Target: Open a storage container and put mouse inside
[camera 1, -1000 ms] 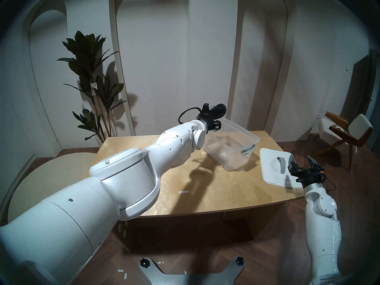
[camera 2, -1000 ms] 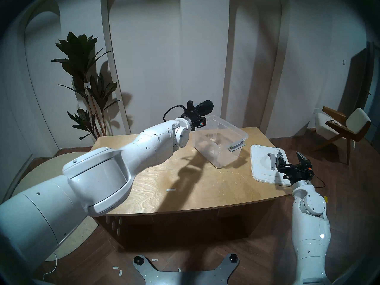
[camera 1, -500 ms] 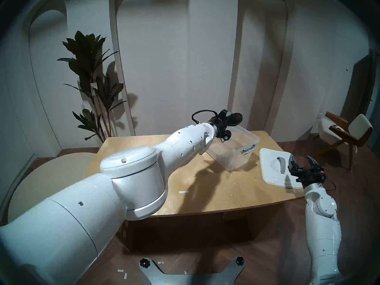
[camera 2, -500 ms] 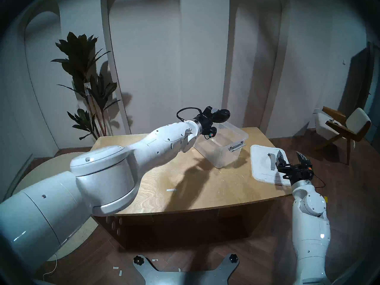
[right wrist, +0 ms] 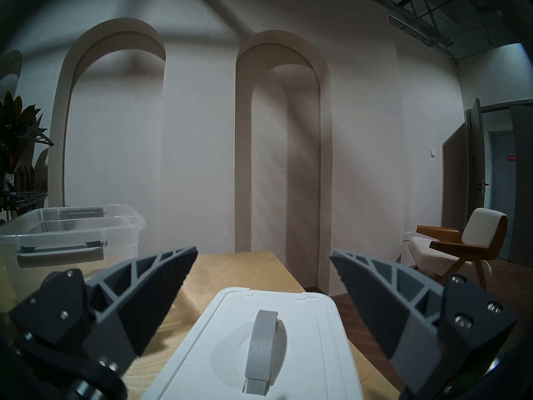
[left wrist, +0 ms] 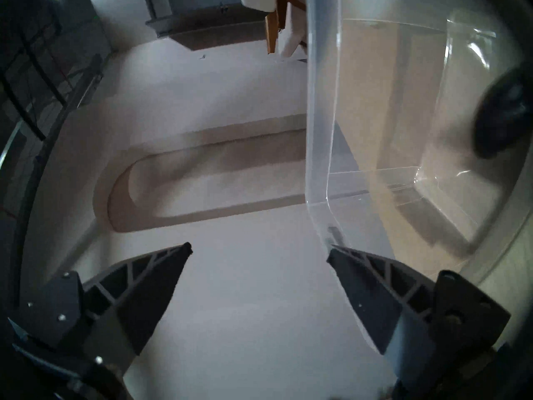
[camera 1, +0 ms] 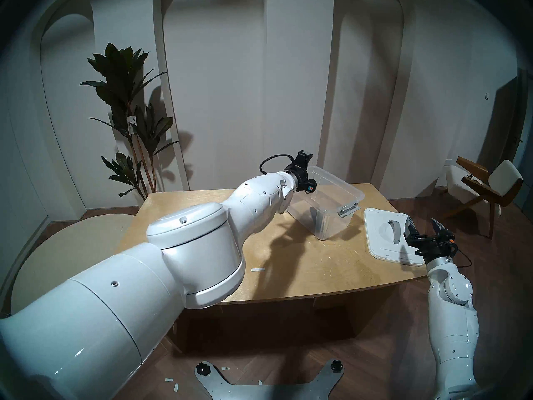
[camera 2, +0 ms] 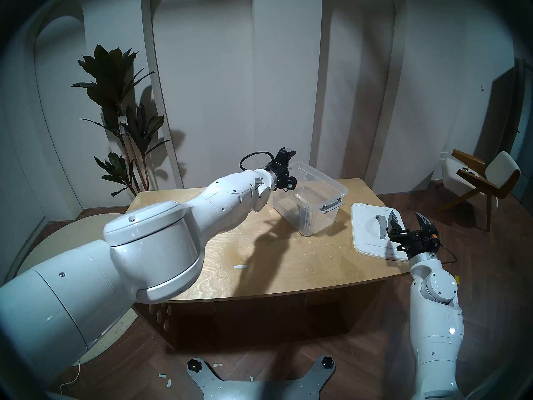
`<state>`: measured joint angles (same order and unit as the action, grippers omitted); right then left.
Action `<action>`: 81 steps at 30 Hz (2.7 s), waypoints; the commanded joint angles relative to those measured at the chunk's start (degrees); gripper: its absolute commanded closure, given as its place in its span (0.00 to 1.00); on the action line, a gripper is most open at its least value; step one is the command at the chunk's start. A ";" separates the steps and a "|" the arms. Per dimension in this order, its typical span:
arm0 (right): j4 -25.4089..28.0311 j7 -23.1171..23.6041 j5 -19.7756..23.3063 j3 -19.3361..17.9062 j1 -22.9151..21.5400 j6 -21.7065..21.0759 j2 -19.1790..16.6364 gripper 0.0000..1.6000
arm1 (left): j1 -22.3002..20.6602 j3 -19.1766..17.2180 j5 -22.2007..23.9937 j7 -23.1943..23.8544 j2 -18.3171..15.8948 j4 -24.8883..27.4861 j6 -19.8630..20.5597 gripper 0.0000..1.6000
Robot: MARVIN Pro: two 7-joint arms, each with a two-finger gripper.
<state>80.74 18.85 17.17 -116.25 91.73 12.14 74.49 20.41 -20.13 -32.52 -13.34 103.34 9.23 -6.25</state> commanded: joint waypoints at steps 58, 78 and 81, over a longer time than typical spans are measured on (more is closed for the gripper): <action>0.03 0.16 0.15 0.15 -0.80 0.32 -0.21 0.00 | 7.32 -30.33 40.22 -24.29 -15.64 5.62 -14.50 0.00; 0.01 0.19 0.17 0.16 -0.87 0.37 -0.22 0.00 | 11.76 -30.26 40.12 -20.26 -19.65 10.09 -19.59 0.00; 0.01 0.21 0.18 0.16 -0.87 0.37 -0.22 0.00 | 12.30 -30.25 40.12 -19.52 -20.27 11.09 -20.35 0.00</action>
<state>79.62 18.90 17.33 -116.20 91.38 12.13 74.45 32.72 -50.31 7.64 -33.85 84.82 17.44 -24.48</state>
